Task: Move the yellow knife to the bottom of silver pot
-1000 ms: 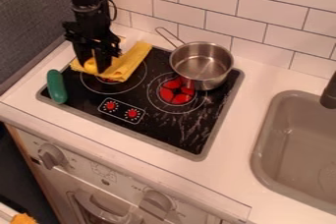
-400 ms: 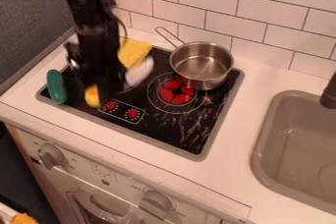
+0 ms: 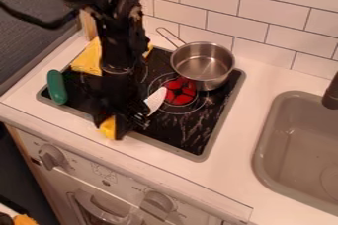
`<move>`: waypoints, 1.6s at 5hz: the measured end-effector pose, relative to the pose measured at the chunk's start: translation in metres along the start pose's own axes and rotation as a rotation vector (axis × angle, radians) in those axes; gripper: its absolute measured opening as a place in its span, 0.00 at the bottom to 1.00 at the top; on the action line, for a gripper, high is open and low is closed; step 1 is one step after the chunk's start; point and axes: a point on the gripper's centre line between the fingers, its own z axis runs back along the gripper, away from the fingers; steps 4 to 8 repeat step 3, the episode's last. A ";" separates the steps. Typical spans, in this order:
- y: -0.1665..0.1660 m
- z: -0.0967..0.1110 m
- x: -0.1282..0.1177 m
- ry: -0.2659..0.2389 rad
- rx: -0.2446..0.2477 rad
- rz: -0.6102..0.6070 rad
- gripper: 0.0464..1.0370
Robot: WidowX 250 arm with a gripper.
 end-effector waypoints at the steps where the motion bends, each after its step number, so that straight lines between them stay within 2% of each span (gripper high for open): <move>1: 0.000 0.001 -0.001 0.009 0.003 0.032 0.84; 2: 0.014 0.007 0.001 -0.002 -0.023 0.057 0.97; 3: 0.019 0.040 0.001 -0.117 -0.029 0.061 0.97; 8: 0.019 0.040 0.001 -0.117 -0.029 0.061 0.97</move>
